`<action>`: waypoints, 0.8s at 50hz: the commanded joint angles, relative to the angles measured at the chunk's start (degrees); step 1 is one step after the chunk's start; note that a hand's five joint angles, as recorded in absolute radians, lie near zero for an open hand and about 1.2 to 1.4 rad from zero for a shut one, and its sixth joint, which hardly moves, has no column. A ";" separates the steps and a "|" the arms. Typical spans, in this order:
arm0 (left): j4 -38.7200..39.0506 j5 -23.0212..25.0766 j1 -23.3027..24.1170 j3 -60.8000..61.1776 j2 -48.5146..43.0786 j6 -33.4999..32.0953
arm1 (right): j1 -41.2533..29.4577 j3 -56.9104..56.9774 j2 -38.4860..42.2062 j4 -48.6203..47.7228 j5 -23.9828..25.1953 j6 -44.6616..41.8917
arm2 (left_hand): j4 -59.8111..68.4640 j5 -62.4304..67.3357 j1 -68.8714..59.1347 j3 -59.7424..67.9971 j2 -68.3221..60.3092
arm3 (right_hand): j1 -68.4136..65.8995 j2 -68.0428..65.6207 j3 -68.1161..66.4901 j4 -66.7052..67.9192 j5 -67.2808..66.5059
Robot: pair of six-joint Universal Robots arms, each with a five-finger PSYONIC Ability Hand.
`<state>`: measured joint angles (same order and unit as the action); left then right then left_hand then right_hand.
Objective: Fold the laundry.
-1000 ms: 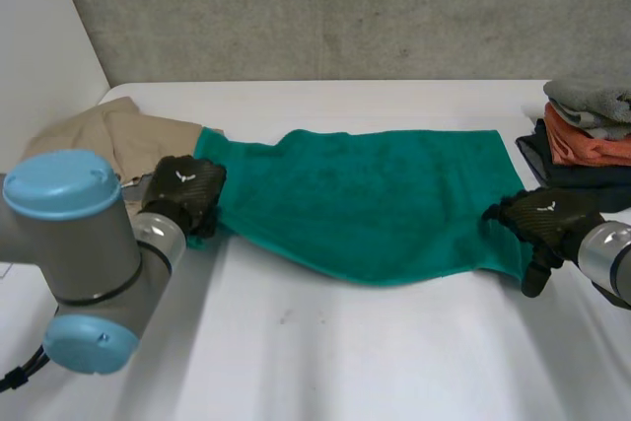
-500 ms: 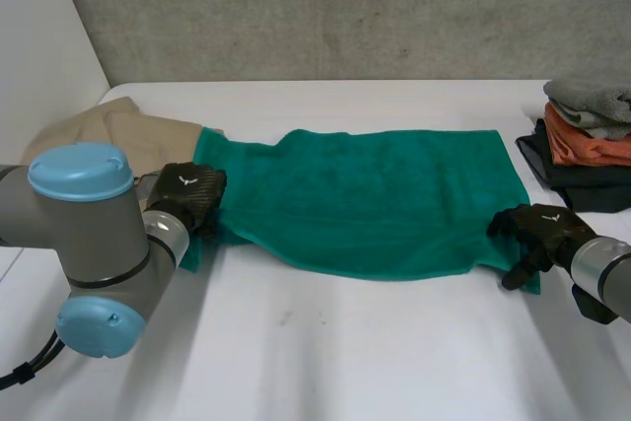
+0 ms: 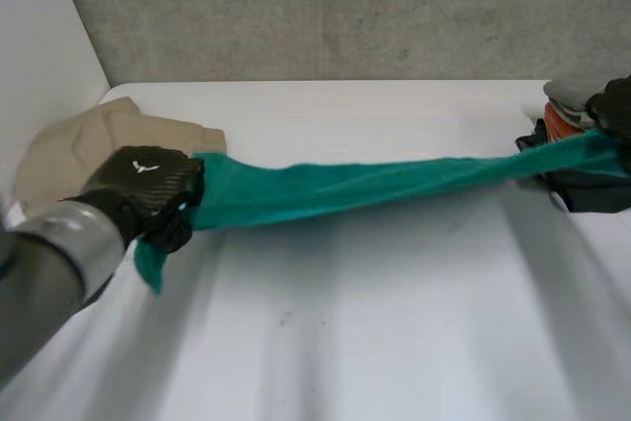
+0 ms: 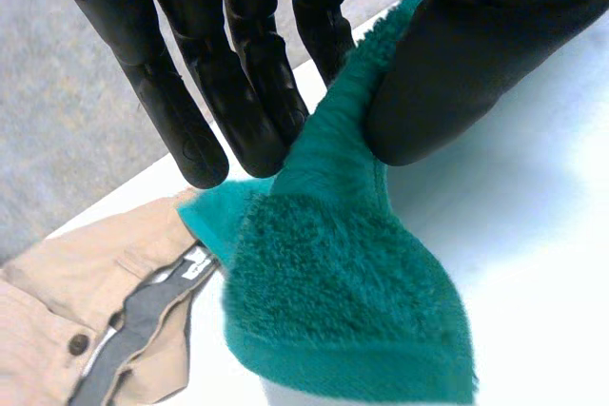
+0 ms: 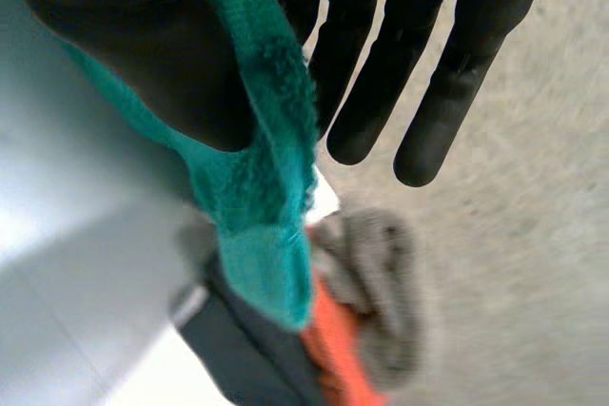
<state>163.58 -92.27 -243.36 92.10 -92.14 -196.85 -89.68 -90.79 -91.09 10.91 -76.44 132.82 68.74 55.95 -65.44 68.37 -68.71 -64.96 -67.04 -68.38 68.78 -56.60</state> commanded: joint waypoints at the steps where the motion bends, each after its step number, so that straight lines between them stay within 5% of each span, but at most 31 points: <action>1: -3.89 1.04 -0.01 3.96 4.77 -11.88 | -0.31 3.25 -4.01 13.25 -0.91 -15.65 | 11.26 14.05 -14.56 11.63 -11.29 | -15.04 -12.96 -11.62 11.22 -13.40; 9: 3.92 -0.10 -0.28 4.94 -8.74 -18.74 | -3.65 0.96 10.74 13.44 -2.75 -16.81 | 11.26 14.05 -14.56 11.63 -11.29 | -15.04 -12.96 -11.62 11.22 -13.40; 17: 15.96 -7.21 -0.45 -16.81 -28.51 -23.73 | -12.70 20.87 28.58 -1.64 -15.05 -9.70 | 11.26 14.05 -14.56 11.63 -11.29 | -15.04 -12.96 -11.62 11.22 -13.40; 20: 20.71 -7.75 -0.63 -26.34 -31.17 -29.81 | -12.97 27.38 29.74 -9.72 -15.15 -7.85 | 11.26 14.05 -14.56 11.63 -11.29 | -15.04 -12.96 -11.62 11.22 -13.40; 23: 33.93 -6.26 -0.71 -36.78 -32.05 -36.83 | -13.06 32.24 29.40 -22.92 -15.15 -3.11 | 11.26 14.05 -14.56 11.63 -11.29 | -15.04 -12.96 -11.62 11.22 -13.40; 29: 55.24 -2.74 -2.21 -42.52 -31.70 -37.82 | -13.41 33.66 26.05 -44.21 -15.32 3.32 | 11.26 14.05 -14.56 11.63 -11.29 | -15.04 -12.96 -11.62 11.22 -13.40; 40: 52.54 -6.17 -3.44 -31.38 -28.28 -29.13 | -14.82 29.36 28.25 -38.60 -12.77 3.94 | 11.26 14.05 -14.56 11.63 -11.29 | -15.04 -12.96 -11.62 11.22 -13.40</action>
<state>218.34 -97.08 -246.01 52.53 -122.62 -231.49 -104.19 -57.51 -64.04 -31.43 -90.57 136.74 68.93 57.01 -65.44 68.58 -68.77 -64.96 -67.62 -68.47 68.96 -58.20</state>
